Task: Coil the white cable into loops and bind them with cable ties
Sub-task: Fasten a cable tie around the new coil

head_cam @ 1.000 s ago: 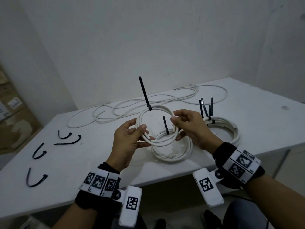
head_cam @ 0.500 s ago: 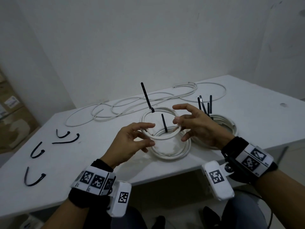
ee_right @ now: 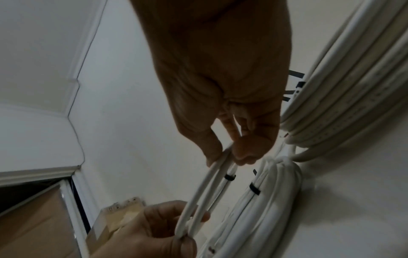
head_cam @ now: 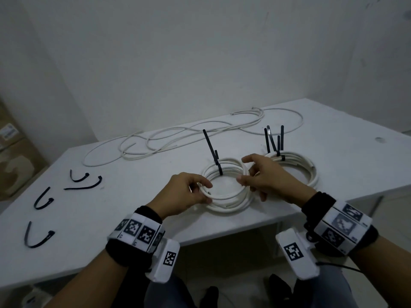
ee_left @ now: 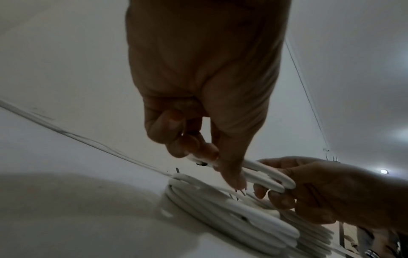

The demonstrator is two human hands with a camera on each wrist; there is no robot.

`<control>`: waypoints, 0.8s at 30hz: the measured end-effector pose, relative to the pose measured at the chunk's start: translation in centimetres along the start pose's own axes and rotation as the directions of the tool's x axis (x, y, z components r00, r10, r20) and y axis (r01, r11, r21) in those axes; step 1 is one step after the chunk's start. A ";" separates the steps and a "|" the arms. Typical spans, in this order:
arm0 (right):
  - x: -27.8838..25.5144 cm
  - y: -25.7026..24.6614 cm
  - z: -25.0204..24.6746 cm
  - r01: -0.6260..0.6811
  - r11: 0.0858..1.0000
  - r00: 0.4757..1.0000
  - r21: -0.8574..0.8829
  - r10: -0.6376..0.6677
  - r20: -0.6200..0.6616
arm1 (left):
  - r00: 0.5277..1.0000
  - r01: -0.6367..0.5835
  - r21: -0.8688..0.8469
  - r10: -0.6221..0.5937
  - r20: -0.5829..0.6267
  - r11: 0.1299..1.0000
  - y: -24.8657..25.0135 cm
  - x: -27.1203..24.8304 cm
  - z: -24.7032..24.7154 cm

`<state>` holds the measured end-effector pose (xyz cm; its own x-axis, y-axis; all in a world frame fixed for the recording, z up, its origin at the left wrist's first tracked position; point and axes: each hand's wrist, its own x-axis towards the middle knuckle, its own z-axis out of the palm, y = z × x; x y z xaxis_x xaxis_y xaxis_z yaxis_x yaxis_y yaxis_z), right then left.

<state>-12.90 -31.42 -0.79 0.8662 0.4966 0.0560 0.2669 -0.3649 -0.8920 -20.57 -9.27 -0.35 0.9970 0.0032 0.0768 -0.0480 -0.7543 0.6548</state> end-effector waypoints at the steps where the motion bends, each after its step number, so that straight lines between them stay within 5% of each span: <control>1: 0.0 0.0 0.1 -0.031 0.997 1.000 -0.072 0.031 0.000 | 1.000 0.001 0.028 -0.001 0.019 1.000 0.0 0.2 0.1; 11: -0.1 -0.5 1.3 -0.090 0.876 0.996 -0.474 0.079 -0.043 | 0.981 0.029 0.084 -0.044 0.188 0.996 0.0 0.4 0.2; 18: 0.0 -0.2 1.7 -0.073 0.808 0.997 -0.585 0.069 -0.029 | 0.972 0.028 0.137 -0.059 0.228 0.990 0.3 0.5 0.0; 24: 0.4 -2.1 0.3 0.053 0.759 0.995 -0.649 -0.095 -0.030 | 0.999 0.033 0.074 -0.035 0.027 0.997 0.9 1.1 -2.4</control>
<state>-13.26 -30.23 0.98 0.8494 0.5048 0.1540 0.5223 -0.7619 -0.3830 -19.62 -8.41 2.14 0.9994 0.0117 0.0338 -0.0109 -0.8000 0.5999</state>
